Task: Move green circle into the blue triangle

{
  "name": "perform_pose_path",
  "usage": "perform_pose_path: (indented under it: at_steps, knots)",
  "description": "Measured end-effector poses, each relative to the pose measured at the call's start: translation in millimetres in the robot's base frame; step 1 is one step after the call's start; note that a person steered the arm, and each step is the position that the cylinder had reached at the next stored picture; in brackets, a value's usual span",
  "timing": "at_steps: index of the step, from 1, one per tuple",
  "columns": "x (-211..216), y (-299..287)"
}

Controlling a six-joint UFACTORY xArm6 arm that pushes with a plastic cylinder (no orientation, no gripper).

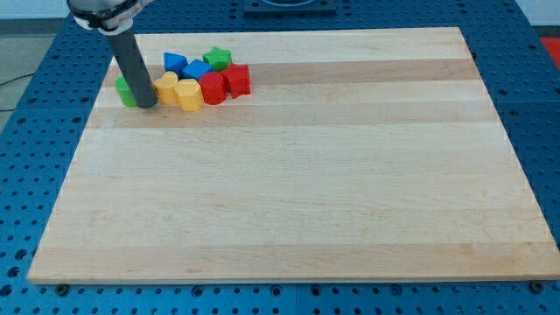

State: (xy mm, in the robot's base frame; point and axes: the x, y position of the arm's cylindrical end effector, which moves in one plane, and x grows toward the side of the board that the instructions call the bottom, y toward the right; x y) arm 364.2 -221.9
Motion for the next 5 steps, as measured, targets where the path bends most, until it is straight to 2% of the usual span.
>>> perform_pose_path:
  at_steps: [1,2,4,5]
  knots:
    - [47,-27]
    - [-13,-37]
    - [-37,-63]
    - [-72,-28]
